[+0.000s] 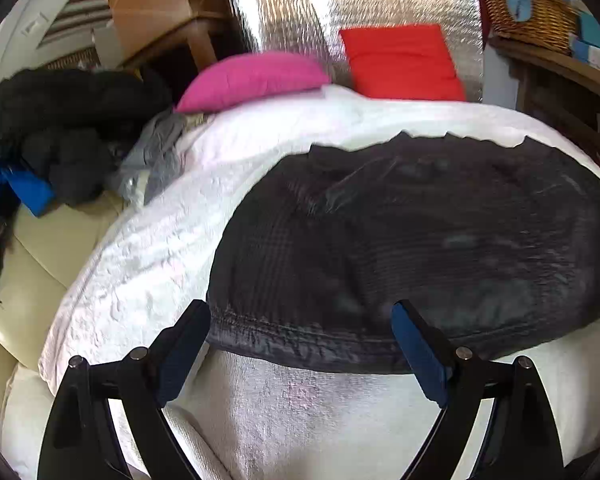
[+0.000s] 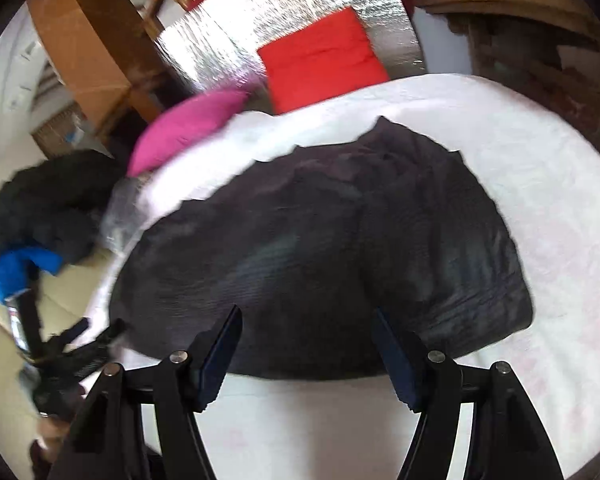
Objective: Fold large clothes
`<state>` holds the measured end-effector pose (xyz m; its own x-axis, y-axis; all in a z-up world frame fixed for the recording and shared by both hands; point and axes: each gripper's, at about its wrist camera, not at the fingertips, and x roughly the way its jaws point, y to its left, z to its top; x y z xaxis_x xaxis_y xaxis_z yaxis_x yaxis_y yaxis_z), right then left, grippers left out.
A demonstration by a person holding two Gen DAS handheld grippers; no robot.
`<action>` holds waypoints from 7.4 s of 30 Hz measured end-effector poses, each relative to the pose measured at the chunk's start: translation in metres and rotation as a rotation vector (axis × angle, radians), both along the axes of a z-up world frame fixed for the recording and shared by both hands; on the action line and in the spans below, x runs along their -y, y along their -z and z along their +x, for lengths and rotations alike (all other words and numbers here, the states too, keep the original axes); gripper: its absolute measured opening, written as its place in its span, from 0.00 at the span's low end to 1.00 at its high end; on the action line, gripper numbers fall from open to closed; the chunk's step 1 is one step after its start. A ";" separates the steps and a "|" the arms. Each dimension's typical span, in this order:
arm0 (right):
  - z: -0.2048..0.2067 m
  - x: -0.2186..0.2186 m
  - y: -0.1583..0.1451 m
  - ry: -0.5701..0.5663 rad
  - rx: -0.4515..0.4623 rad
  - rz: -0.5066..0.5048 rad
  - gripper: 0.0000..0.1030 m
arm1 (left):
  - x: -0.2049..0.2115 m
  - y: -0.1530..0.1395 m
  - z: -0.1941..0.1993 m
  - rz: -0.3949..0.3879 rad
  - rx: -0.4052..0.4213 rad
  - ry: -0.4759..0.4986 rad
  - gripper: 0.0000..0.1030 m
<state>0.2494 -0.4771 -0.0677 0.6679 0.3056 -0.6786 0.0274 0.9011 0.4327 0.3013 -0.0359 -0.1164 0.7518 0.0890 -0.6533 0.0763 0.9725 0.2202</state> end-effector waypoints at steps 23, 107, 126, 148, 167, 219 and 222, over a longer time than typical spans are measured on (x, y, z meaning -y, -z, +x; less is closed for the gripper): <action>0.028 -0.039 0.026 0.018 -0.084 -0.108 0.57 | 0.034 0.004 0.004 -0.013 -0.014 0.045 0.89; -0.246 -0.101 -0.225 0.135 0.329 -0.292 0.71 | -0.023 -0.239 -0.265 -0.078 0.428 -0.083 0.99; -0.288 -0.126 -0.258 0.159 0.388 -0.331 0.71 | -0.054 -0.257 -0.313 -0.126 0.475 -0.090 1.00; -0.274 -0.134 -0.244 0.146 0.339 -0.338 0.71 | -0.051 -0.247 -0.304 -0.116 0.428 -0.085 1.00; -0.272 -0.136 -0.240 0.147 0.329 -0.329 0.71 | -0.053 -0.242 -0.299 -0.122 0.409 -0.092 1.00; -0.265 -0.137 -0.237 0.145 0.324 -0.329 0.71 | -0.057 -0.238 -0.292 -0.124 0.390 -0.111 1.00; -0.265 -0.137 -0.237 0.145 0.324 -0.330 0.71 | -0.056 -0.237 -0.291 -0.125 0.385 -0.108 1.00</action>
<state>-0.0152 -0.3400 0.1692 0.8805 -0.0029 -0.4740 0.0740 0.9885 0.1315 0.0103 0.0196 0.1211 0.9339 0.1191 -0.3371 -0.0930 0.9913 0.0926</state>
